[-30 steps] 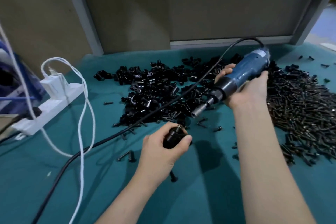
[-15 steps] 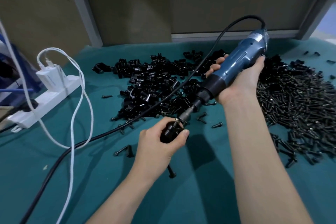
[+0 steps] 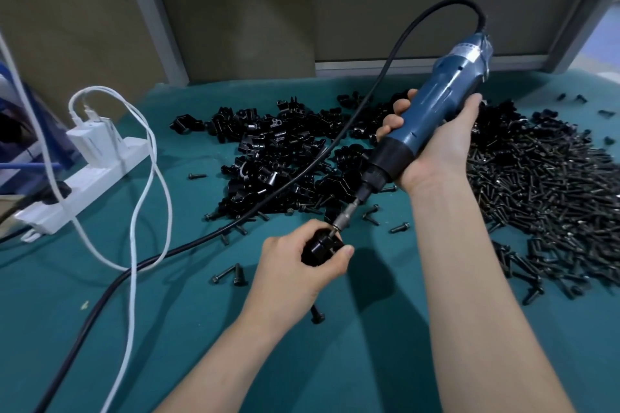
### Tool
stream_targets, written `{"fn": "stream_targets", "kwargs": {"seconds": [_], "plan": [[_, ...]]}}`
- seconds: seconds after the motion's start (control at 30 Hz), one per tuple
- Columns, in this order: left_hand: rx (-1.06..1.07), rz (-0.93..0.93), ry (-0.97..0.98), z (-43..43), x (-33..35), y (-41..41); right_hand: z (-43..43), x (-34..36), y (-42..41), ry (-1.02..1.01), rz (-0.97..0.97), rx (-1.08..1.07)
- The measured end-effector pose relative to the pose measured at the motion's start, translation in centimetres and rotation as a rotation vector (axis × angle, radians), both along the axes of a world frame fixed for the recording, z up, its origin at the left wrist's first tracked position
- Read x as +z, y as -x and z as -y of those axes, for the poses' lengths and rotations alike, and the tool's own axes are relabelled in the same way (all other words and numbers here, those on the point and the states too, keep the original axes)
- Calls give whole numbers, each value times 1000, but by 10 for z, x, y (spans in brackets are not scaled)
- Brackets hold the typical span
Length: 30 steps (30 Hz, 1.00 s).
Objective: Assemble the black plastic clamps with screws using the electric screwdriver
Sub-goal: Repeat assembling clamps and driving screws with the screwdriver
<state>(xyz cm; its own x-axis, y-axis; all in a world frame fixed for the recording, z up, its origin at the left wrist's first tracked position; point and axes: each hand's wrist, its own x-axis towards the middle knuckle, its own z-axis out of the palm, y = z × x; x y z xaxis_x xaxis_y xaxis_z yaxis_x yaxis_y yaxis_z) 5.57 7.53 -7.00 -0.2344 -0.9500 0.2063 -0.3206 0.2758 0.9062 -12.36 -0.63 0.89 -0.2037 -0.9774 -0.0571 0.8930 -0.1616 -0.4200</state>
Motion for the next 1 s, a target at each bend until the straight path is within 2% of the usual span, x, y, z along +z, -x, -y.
{"fn": "stream_targets", "kwargs": {"seconds": [0.23,0.5,1.0], "plan": [[-39,-87,-91,0,0,1,-5,4,-6,32,47,-27],[-72,-156,-156,3,2,0,-5,9,-9,92,10,-55],[-44,-101,-128,0,1,2,-5,8,-9,85,-35,-18]]}}
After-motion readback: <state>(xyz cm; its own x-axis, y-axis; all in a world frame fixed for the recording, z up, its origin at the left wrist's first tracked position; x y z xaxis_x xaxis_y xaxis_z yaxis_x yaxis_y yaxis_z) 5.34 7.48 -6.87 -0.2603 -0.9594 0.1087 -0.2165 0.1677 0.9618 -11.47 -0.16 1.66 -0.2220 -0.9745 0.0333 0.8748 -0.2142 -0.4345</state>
